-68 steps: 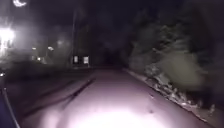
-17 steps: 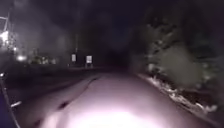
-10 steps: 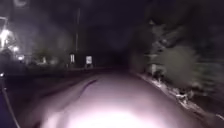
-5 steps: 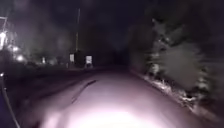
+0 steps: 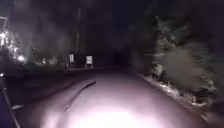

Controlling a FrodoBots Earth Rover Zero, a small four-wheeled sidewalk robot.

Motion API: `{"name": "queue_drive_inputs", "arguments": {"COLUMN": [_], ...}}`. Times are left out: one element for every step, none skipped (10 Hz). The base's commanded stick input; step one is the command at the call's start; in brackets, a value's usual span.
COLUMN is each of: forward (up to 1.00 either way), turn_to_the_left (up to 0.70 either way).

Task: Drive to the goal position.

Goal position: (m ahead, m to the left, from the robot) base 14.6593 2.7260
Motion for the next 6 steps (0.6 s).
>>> {"name": "queue_drive_inputs", "arguments": {"forward": [0.50,0.50,0.50,0.50,0.50,0.50], "turn_to_the_left": [0.00,0.00,0.00,0.00,0.00,0.00]}}
